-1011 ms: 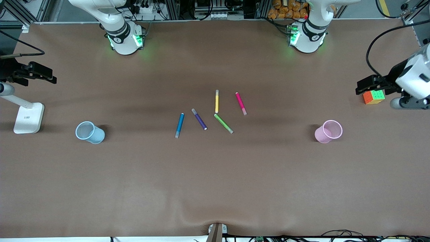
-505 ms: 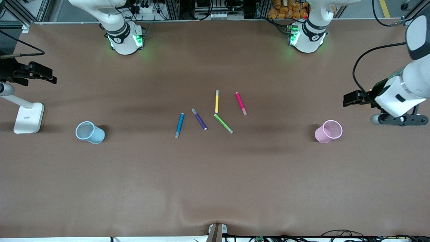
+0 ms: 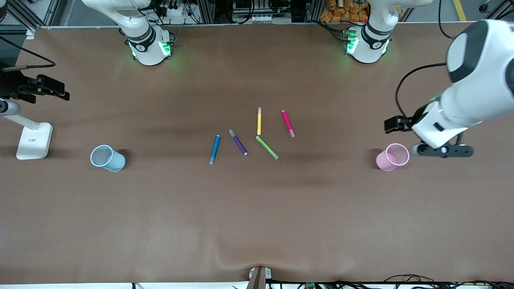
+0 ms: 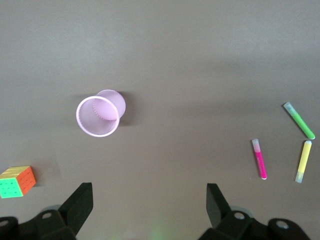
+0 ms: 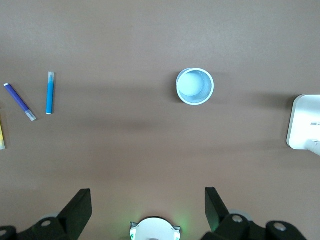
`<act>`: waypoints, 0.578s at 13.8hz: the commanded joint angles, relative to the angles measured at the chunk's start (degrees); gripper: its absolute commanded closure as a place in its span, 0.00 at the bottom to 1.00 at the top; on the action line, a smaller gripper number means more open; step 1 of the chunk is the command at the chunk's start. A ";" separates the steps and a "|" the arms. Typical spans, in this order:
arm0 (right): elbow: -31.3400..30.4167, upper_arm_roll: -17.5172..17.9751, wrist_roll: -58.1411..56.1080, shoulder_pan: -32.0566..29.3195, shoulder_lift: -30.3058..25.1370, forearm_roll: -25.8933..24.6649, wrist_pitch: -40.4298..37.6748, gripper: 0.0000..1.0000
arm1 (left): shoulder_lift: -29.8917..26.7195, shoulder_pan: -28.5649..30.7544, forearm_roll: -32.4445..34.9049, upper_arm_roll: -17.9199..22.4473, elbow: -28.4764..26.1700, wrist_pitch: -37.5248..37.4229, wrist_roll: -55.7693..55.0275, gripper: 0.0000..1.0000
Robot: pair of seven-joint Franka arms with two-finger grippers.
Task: Place pink and blue markers in matching cups
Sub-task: 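Move the left gripper out over the pink cup toward the markers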
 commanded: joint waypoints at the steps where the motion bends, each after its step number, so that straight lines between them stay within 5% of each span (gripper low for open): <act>1: -0.50 -0.06 -0.34 -0.45 -0.34 -1.01 -1.03 0.00 | 1.61 -0.78 -0.10 0.11 0.26 2.01 -1.38 0.00; 8: -0.59 0.12 -0.17 -0.10 0.10 -0.92 0.46 0.00 | 4.78 -5.43 -0.19 -0.24 0.27 6.15 -8.05 0.00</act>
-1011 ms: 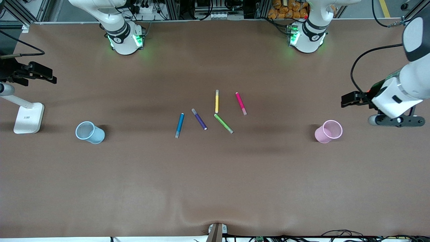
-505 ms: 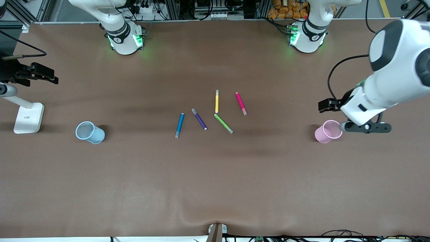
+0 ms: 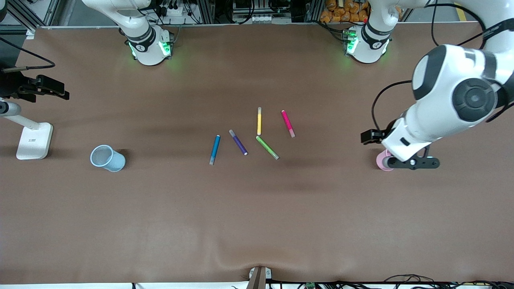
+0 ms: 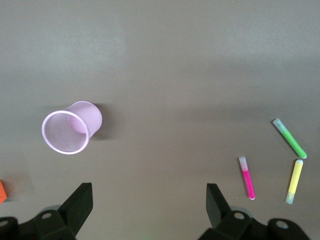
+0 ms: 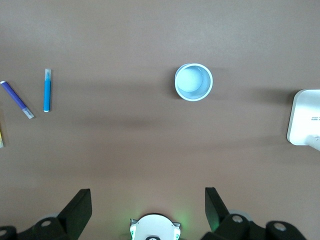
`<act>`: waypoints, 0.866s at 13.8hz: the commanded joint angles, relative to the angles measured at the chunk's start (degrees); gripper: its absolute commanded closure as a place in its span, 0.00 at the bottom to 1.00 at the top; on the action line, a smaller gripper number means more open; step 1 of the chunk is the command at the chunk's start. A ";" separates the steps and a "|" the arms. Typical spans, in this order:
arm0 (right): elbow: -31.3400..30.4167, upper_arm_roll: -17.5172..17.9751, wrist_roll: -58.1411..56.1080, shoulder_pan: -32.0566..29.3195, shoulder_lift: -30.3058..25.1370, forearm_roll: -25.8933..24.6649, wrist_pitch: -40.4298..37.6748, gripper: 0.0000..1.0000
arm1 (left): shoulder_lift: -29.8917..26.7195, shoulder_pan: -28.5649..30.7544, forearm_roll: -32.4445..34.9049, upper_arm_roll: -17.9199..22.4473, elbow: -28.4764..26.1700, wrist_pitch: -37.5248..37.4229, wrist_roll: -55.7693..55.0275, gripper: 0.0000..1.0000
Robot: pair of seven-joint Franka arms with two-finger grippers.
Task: Place pink and blue markers in matching cups
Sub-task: 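Lower the left gripper onto the pink marker and close it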
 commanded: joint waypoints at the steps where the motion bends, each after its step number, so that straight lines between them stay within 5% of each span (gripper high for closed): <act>1: -0.21 0.32 -0.17 0.12 -0.07 -0.86 0.49 0.00 | 1.10 -2.14 -0.17 0.21 0.30 1.19 -3.88 0.00; 7: -0.30 0.32 -0.17 0.03 -0.07 -0.86 0.41 0.00 | 4.62 -6.45 -1.66 0.13 -0.83 4.18 -8.72 0.00; 12: -0.30 0.32 -0.17 0.12 -0.07 -0.86 0.41 0.00 | 3.74 -10.84 -3.34 -1.19 -10.33 11.74 -20.22 0.00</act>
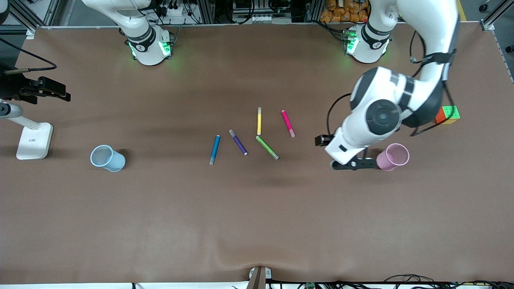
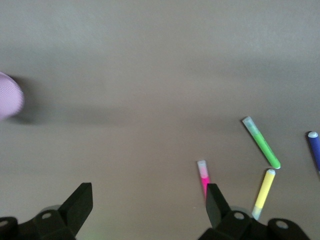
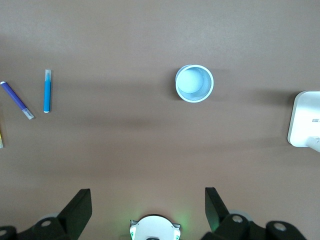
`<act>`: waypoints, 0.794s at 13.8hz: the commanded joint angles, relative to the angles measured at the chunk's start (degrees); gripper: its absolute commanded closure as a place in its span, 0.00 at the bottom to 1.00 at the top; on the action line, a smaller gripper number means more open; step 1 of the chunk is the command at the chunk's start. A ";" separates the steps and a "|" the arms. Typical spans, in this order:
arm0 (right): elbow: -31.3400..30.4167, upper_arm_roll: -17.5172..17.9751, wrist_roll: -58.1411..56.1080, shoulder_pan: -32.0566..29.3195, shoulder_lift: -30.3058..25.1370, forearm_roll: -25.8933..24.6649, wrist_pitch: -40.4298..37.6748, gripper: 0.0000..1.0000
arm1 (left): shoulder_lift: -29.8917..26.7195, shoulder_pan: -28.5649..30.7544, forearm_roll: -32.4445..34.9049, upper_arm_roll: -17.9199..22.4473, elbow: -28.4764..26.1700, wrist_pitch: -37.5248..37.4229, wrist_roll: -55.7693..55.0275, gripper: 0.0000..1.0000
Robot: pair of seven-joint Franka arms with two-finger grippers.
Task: Place pink and blue markers in matching cups
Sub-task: 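Lower the left gripper onto the pink marker and close it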
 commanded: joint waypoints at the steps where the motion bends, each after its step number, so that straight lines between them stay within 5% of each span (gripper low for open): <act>1: -0.28 0.20 -0.26 0.06 -0.26 -0.86 0.26 0.00 | -1.13 -2.16 -0.63 -0.24 -4.43 3.17 -7.05 0.00; 5: -0.28 0.20 -0.26 0.06 -0.26 -0.86 0.26 0.00 | -0.69 -2.95 -4.66 -0.24 -13.92 13.35 -9.88 0.00; 11: -0.54 0.29 -0.17 0.06 -0.26 -0.86 0.17 0.00 | 2.65 -8.13 -5.46 -0.15 -14.37 15.31 -16.90 0.06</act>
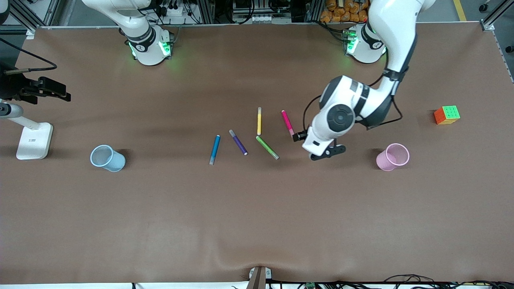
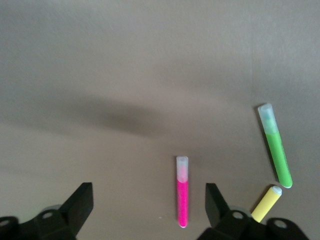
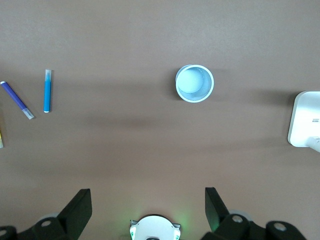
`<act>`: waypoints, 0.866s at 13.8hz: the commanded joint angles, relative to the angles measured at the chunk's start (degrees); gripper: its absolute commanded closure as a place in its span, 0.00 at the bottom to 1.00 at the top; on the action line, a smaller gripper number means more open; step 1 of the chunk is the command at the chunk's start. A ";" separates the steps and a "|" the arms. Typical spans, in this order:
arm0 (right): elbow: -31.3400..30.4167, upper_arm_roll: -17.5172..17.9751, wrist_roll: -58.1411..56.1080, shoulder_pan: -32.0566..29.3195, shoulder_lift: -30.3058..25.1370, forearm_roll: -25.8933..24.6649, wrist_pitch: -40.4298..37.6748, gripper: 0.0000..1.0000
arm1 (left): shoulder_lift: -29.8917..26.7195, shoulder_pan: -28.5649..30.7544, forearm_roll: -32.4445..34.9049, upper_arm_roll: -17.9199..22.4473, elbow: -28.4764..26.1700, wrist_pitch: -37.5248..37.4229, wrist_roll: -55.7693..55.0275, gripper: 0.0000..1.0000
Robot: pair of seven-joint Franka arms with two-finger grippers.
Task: Place pink and blue markers in matching cups
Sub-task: 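Lower the left gripper onto the pink marker and close it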
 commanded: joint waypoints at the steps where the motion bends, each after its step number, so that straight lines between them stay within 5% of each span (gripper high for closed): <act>1: -0.52 0.25 -0.17 0.06 -0.28 -0.86 0.17 0.00 | 0.56 -2.75 -0.62 0.47 -0.52 1.21 -3.51 0.06; 7: -0.96 0.25 -0.26 0.50 -0.28 -0.86 0.17 0.00 | 0.82 -3.80 -0.54 0.38 -4.38 6.39 -3.96 0.03; 12: -0.96 0.25 -0.17 0.76 -0.11 -0.86 0.34 0.00 | 2.57 -6.53 -0.27 0.47 -5.09 9.29 -7.47 0.18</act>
